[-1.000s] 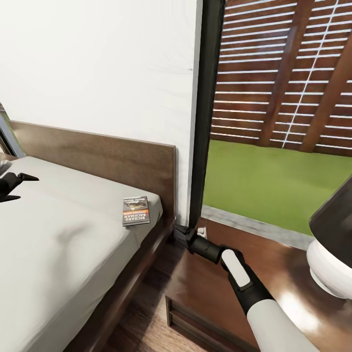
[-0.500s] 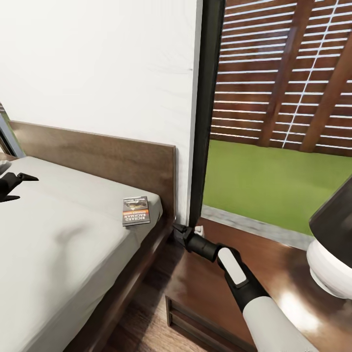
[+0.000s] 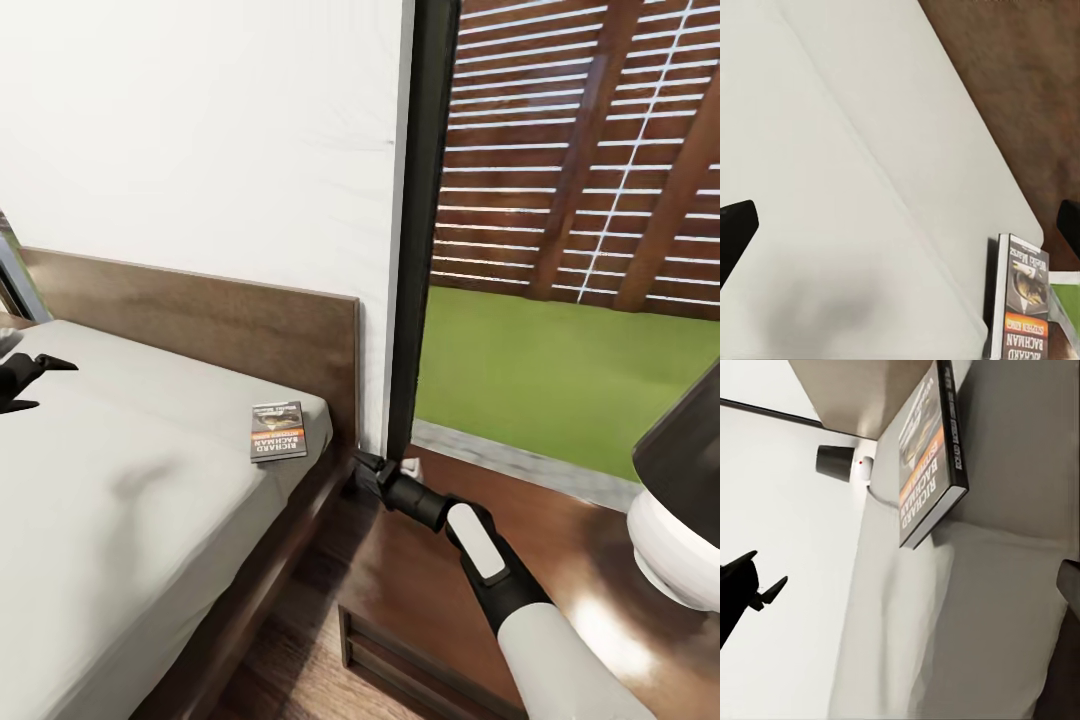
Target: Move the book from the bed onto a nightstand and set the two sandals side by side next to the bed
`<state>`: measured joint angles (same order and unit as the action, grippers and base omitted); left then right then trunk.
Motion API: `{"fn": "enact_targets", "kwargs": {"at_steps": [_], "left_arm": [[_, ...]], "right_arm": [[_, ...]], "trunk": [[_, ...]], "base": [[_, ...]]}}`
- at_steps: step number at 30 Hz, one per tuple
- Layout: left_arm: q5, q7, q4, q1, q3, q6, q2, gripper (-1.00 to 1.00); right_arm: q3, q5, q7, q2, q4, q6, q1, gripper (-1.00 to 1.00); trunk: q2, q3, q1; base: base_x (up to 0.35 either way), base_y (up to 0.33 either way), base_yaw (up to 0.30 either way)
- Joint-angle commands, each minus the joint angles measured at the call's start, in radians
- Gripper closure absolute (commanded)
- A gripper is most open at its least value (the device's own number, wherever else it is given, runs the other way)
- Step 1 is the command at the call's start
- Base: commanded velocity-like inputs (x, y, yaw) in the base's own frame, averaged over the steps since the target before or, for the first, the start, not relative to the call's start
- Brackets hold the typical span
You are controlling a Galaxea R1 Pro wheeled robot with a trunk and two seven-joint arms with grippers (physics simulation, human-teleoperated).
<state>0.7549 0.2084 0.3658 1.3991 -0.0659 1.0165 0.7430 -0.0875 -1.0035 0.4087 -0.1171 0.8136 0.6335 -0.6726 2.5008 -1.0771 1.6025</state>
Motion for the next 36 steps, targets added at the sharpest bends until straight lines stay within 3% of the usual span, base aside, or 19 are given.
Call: {"fn": "enact_targets", "kwargs": {"at_steps": [1,12,36], "left_arm": [[-0.005,0.009,-0.001,0.001,-0.007,0.000,0.003,-1.00],[-0.005,0.009,-0.003,0.001,-0.014,0.001,0.015,-1.00],[-0.005,0.009,-0.005,0.001,-0.016,-0.001,0.026,-1.00]], "right_arm": [[0.002,-0.003,-0.006,0.000,0.001,0.003,-0.001,-1.00],[0.015,-0.007,-0.033,0.002,0.005,-0.003,-0.001,-1.00],[0.015,-0.007,-0.025,0.002,0.018,-0.014,-0.001,-1.00]], "trunk": [[0.000,-0.001,0.000],[0.000,-0.001,0.000],[0.000,-0.001,0.000]], "base": [[0.000,0.000,0.000],[0.000,0.000,0.022],[0.000,0.000,0.164]]}}
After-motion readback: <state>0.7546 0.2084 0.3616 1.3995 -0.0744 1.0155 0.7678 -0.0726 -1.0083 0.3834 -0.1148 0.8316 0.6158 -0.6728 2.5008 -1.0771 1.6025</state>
